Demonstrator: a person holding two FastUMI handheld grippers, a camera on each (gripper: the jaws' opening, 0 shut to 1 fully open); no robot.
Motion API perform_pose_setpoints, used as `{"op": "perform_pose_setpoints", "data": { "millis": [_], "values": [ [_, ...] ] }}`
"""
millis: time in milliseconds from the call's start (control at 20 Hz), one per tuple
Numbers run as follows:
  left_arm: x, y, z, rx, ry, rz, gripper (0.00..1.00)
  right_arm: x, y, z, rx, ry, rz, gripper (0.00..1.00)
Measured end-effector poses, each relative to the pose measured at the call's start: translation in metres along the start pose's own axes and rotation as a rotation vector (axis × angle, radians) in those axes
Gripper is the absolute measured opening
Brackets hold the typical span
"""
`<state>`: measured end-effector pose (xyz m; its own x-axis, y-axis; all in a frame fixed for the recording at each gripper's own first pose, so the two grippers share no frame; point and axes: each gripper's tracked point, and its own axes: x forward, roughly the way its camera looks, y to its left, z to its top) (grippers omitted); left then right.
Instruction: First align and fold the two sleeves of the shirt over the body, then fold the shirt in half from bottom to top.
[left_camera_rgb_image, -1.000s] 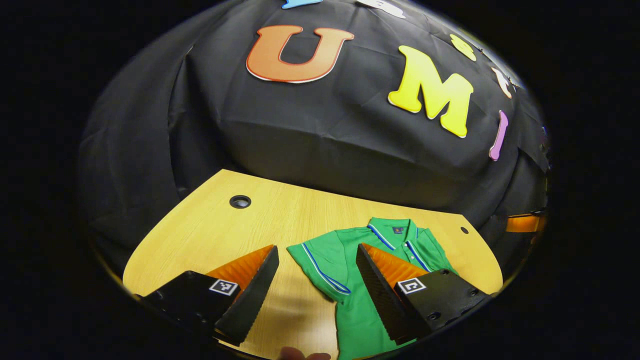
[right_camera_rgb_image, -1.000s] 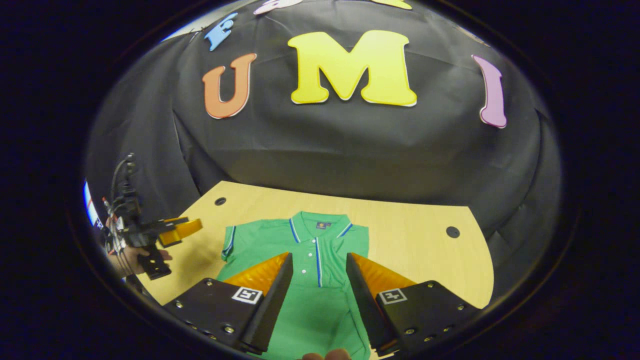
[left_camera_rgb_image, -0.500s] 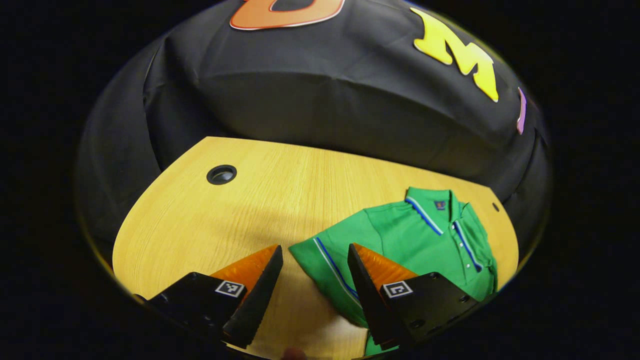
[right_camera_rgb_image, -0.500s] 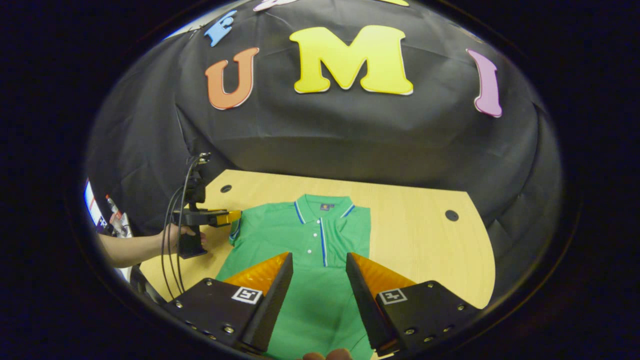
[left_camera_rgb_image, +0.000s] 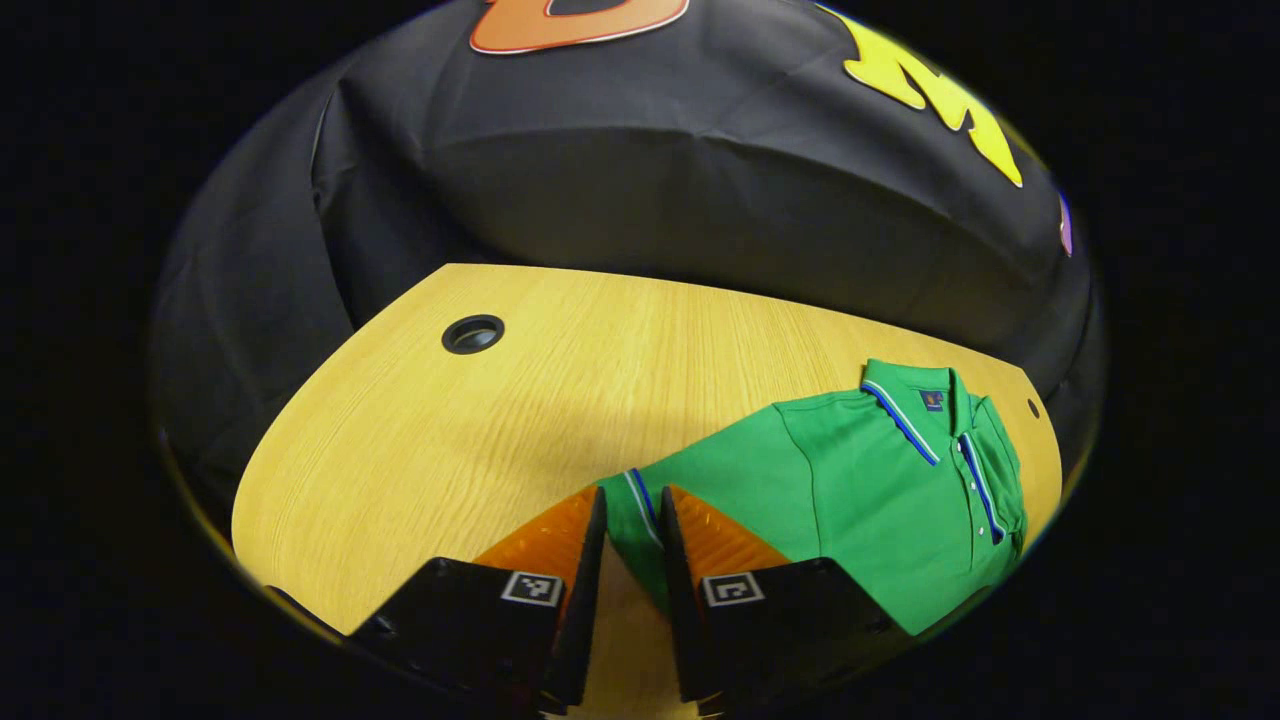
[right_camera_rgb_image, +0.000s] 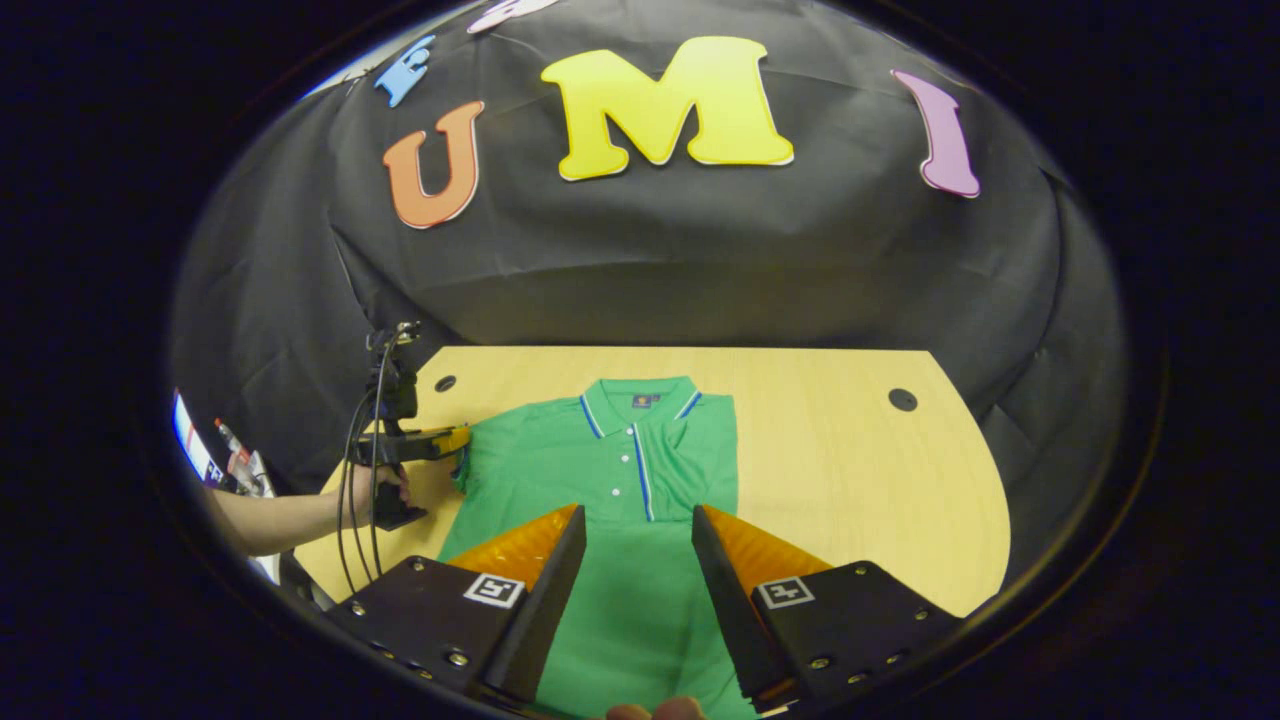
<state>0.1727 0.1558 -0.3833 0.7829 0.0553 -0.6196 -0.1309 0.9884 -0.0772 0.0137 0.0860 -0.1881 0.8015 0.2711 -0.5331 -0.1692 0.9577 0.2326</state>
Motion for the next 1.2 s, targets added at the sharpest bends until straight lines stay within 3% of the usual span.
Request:
{"op": "perform_pose_setpoints", "data": {
  "millis": [150,250,350,600,1200],
  "values": [
    [-0.001,0.001,0.001,0.012,-0.036,0.001,0.23,0.004,-0.004,-0.017,0.040,0.017,-0.003,0.69],
    [-0.004,-0.006,0.004,-0.043,-0.052,-0.056,0.10,0.006,-0.009,-0.026,0.062,0.031,-0.006,0.69],
    [-0.006,-0.012,0.001,-0.091,-0.052,-0.107,0.05,0.005,-0.016,-0.029,0.067,0.030,-0.016,0.69],
    [-0.020,-0.018,0.017,-0.106,-0.087,-0.139,0.03,0.004,-0.026,-0.026,0.077,0.018,-0.026,0.69],
    [-0.078,-0.103,0.069,0.055,-0.190,-0.297,0.03,-0.033,-0.053,-0.012,0.064,-0.087,-0.071,0.72]
  ]
}}
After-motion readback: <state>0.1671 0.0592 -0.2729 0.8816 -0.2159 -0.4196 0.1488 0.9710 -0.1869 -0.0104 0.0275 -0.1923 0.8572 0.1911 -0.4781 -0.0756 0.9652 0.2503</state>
